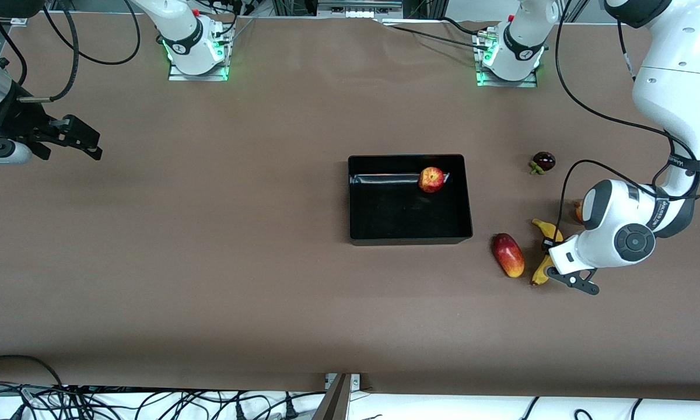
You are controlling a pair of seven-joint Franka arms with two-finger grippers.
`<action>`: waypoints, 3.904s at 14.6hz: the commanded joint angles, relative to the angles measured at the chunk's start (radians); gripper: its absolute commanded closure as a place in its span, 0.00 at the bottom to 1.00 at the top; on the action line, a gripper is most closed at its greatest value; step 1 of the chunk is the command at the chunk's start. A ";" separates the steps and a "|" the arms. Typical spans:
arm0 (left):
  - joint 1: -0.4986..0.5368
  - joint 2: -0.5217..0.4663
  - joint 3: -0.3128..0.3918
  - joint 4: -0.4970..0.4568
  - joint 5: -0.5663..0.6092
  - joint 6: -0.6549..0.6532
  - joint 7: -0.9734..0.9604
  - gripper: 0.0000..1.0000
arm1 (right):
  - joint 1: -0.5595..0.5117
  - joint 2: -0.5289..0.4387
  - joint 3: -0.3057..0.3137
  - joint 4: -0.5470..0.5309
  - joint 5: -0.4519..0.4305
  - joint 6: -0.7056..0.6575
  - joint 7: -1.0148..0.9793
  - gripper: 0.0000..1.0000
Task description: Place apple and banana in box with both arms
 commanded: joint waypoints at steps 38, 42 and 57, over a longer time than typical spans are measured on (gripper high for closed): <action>-0.288 -0.263 -0.258 0.187 -0.245 -0.465 -0.888 0.00 | -0.005 0.007 0.010 0.021 -0.008 -0.005 0.000 0.00; -0.269 -0.276 -0.231 0.383 -0.231 -0.733 -0.699 0.00 | -0.005 0.007 0.010 0.021 -0.008 -0.005 0.000 0.00; -0.401 -0.816 0.329 -0.104 -0.379 -0.539 -0.291 0.00 | -0.005 0.007 0.010 0.022 -0.008 -0.003 0.000 0.00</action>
